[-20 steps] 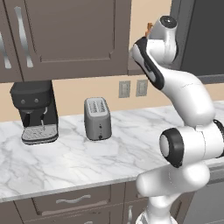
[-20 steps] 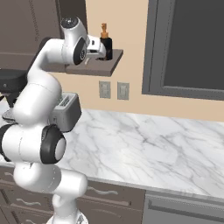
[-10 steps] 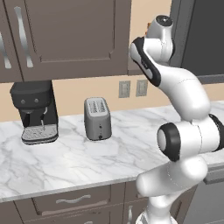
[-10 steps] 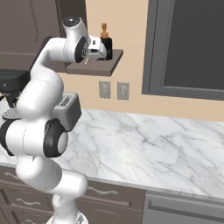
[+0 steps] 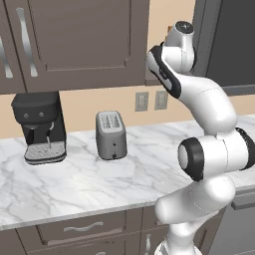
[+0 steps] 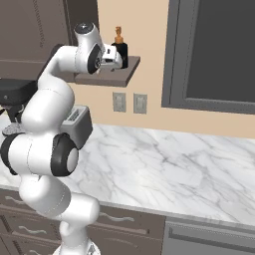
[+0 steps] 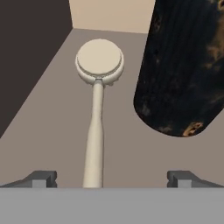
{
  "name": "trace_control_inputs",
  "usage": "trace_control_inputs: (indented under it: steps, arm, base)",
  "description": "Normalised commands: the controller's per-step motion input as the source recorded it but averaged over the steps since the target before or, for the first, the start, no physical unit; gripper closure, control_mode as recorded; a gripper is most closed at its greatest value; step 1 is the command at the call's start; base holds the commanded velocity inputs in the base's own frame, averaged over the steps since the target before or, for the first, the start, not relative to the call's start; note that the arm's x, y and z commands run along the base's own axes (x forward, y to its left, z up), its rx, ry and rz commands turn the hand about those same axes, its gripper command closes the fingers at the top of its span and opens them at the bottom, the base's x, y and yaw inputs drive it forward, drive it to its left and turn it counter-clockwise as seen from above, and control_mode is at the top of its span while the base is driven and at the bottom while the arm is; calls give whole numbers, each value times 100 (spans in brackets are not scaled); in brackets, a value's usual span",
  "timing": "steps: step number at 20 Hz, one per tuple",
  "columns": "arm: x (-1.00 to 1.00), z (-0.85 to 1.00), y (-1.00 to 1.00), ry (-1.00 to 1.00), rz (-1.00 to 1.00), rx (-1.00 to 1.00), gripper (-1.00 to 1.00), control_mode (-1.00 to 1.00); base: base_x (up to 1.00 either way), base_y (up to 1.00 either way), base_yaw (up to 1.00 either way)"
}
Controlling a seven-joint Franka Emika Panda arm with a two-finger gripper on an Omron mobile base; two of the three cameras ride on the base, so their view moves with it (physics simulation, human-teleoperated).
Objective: Locate and retrieve the dish brush and soap dispenser from the cabinet. Place them next to the sink.
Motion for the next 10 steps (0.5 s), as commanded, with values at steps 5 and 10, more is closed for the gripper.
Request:
trace_control_inputs:
  steps: [5,10]
  arm:
    - [11,-19,0,0,0,0,-100,-100]
    - [7,-18,0,1,0,0,100,-100]
  base:
    - [0,0,0]
    - [0,0,0]
